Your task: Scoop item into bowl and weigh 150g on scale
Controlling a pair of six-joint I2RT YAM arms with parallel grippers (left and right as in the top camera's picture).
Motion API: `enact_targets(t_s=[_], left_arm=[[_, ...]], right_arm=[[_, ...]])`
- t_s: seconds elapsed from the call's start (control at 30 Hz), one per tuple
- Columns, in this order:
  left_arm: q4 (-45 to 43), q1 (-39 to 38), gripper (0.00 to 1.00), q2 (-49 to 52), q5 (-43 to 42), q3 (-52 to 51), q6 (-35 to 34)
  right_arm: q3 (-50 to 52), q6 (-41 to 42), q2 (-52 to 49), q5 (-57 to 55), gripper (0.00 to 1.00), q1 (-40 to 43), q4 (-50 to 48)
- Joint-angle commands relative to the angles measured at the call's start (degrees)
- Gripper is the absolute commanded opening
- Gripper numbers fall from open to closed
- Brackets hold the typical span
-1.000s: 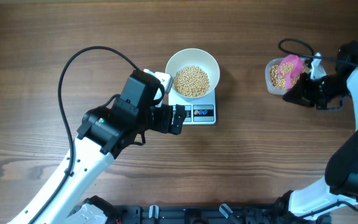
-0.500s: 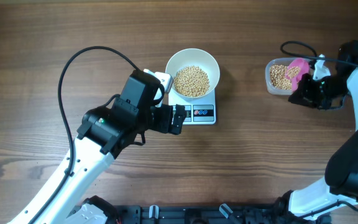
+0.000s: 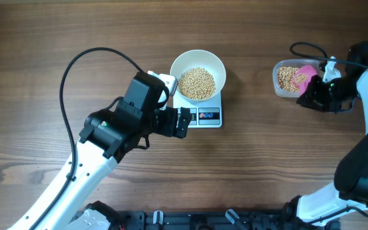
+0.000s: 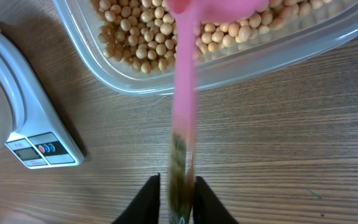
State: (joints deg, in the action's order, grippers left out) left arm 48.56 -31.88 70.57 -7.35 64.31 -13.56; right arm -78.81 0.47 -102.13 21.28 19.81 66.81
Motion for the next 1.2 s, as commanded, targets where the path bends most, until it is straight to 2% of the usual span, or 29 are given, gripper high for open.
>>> enact_targets(t_s=[0.0, 0.27, 0.43, 0.5, 0.53, 0.63, 0.83, 1.17], left_arm=[[-0.1, -0.3, 1.0, 0.0, 0.5, -0.2, 1.2], [-0.1, -0.3, 1.0, 0.0, 0.5, -0.2, 1.2], [-0.1, -0.3, 1.0, 0.0, 0.5, -0.2, 1.2], [-0.1, -0.3, 1.0, 0.0, 0.5, -0.2, 1.2], [-0.1, -0.3, 1.0, 0.0, 0.5, -0.2, 1.2], [-0.1, -0.3, 1.0, 0.0, 0.5, -0.2, 1.2], [-0.1, -0.3, 1.0, 0.0, 0.5, -0.2, 1.2], [-0.1, -0.3, 1.0, 0.0, 0.5, -0.2, 1.2]], right_arm=[[-1.2, 1.3, -0.8, -0.8, 0.19, 0.0, -0.1], [-1.2, 4.4, -0.8, -0.7, 0.22, 0.1, 0.3], [-1.2, 10.3, -0.8, 1.2, 0.38, 0.1, 2.6], [-0.9, 14.2, -0.8, 1.2, 0.5, 0.1, 2.9], [-0.4, 16.1, -0.8, 1.2, 0.54, 0.1, 2.6], [1.8, 19.3, -0.8, 1.8, 0.52, 0.1, -0.9], [7.0, 19.2, -0.8, 12.1, 0.45, 1.5, -8.2], [9.6, 17.9, -0.8, 12.3, 0.42, 2.3, -11.0]])
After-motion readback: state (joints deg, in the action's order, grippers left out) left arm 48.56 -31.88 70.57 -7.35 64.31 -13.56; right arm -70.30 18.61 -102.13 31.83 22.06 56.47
